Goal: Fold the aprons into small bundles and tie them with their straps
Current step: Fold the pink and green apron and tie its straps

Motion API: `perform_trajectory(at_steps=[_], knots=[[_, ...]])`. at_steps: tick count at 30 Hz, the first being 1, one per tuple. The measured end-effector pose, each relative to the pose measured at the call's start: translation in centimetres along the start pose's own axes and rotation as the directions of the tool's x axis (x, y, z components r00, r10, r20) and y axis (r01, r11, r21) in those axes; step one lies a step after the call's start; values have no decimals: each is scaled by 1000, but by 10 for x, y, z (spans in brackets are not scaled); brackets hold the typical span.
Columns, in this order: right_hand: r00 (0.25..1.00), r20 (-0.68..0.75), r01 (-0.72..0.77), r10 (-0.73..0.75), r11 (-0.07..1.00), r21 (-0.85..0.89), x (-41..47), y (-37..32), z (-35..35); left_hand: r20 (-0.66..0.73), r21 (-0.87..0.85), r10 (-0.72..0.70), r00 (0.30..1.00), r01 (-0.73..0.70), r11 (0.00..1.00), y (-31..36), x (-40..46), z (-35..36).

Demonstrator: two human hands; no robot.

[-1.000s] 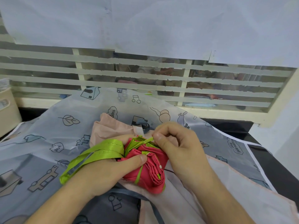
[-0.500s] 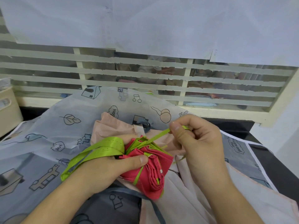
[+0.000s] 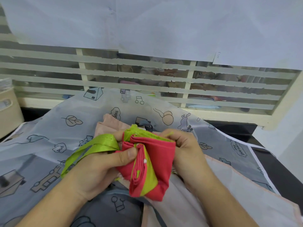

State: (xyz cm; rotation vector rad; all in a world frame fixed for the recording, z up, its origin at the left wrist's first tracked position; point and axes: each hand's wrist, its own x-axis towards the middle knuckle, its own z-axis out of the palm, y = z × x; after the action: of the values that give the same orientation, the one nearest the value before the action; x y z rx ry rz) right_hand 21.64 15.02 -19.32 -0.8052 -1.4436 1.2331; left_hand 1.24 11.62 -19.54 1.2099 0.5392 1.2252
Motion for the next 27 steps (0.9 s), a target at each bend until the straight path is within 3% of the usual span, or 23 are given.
perform_trajectory(at_steps=[3,6,15,22,27], knots=[[992,118,60,-45,991,-120,1,9,4,-70,-112,41,997,-49,993,4,4,4],[983,171,93,-65,982,-164,3,11,6,-182,-90,131,975,-149,985,7,9,11],[983,185,65,3,931,-358,0,11,13,-419,-90,108,902,-159,983,8,17,22],[987,162,40,14,945,-324,1,8,12,-418,-19,103,902,-122,992,11,14,15],[995,74,-48,60,986,-159,4,12,4,-422,-31,103,901,-127,991,13,12,17]])
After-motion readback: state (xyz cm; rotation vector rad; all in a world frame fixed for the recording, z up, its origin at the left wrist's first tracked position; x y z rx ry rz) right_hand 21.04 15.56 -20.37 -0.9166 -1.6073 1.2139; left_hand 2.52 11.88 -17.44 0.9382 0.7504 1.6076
